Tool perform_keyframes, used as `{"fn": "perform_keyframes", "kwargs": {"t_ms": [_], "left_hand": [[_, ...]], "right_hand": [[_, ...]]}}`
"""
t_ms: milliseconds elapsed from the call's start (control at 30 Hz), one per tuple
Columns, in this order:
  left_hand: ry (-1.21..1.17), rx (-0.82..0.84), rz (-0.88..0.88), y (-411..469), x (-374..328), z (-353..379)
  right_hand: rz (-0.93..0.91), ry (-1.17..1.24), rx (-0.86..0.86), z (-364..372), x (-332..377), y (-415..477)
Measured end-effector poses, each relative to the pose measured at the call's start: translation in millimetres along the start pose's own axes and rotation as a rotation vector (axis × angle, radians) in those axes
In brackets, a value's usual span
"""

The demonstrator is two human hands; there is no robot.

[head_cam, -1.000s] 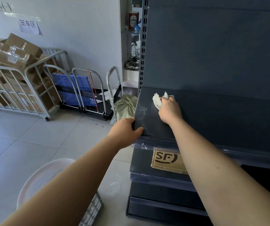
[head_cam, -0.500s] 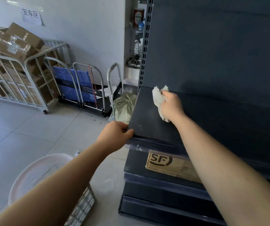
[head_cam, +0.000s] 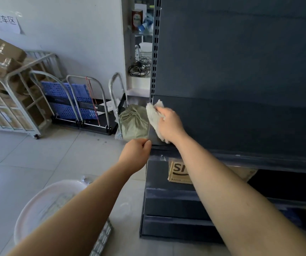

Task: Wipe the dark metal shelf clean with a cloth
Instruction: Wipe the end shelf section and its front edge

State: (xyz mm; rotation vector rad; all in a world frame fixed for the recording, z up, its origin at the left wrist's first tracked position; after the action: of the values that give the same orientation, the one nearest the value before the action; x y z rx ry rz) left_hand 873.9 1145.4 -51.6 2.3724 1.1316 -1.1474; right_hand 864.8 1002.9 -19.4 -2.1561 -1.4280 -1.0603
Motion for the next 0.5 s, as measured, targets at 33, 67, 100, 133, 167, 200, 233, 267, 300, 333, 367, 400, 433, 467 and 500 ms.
{"fn": "perform_keyframes", "kwargs": {"t_ms": [33, 67, 100, 133, 167, 200, 233, 267, 300, 333, 367, 400, 433, 467, 500], "left_hand": [[-0.001, 0.005, -0.001, -1, -1, -1], [0.003, 0.010, -0.001, -3, -2, -3], [0.008, 0.016, -0.003, -3, -3, -4], [0.010, 0.025, -0.005, -4, -3, -5], [0.009, 0.035, -0.006, -4, -3, -6], [0.007, 0.047, -0.008, -4, -2, -6], [0.005, 0.061, -0.009, -4, -2, -7], [0.002, 0.073, -0.009, -4, -1, -8], [0.001, 0.084, -0.005, -5, 0, -9], [0.000, 0.095, 0.002, -5, 0, -10], [0.001, 0.103, 0.011, -6, 1, -11], [0.003, 0.109, 0.018, -6, 2, -12], [0.006, 0.113, 0.024, -7, 4, -13], [0.007, 0.116, 0.022, -9, 6, -14], [0.012, 0.111, 0.019, -11, 9, -16]], "right_hand": [[0.039, -0.051, -0.099, -14, -11, -2], [0.100, -0.114, -0.181, -31, -26, -5], [0.181, -0.193, -0.227, -47, -43, -10], [0.278, -0.307, -0.226, -59, -61, -16], [0.366, -0.434, -0.183, -65, -74, -23], [0.402, -0.536, -0.132, -65, -81, -29], [0.373, -0.615, -0.088, -58, -85, -33], [0.330, -0.620, -0.065, -49, -83, -34], [0.297, -0.589, -0.052, -38, -76, -34], [0.263, -0.567, -0.036, -27, -66, -32], [0.212, -0.562, -0.022, -16, -55, -30], [0.164, -0.552, 0.005, -4, -42, -27], [0.111, -0.545, 0.042, 8, -28, -26], [0.057, -0.512, 0.069, 18, -14, -25], [0.023, -0.413, 0.077, 27, -1, -26]]}}
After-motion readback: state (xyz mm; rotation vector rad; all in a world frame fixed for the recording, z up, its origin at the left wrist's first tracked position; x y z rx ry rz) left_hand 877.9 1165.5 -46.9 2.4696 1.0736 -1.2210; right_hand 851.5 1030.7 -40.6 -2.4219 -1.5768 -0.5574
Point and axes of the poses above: each hand's wrist, its own y-axis towards the middle knuckle, its own z-axis out of the palm, x = y × z, the point moved 1 cm from there along y, towards the middle knuckle, and after that the axes turned 8 degrees about x, right-handed, at the moved point
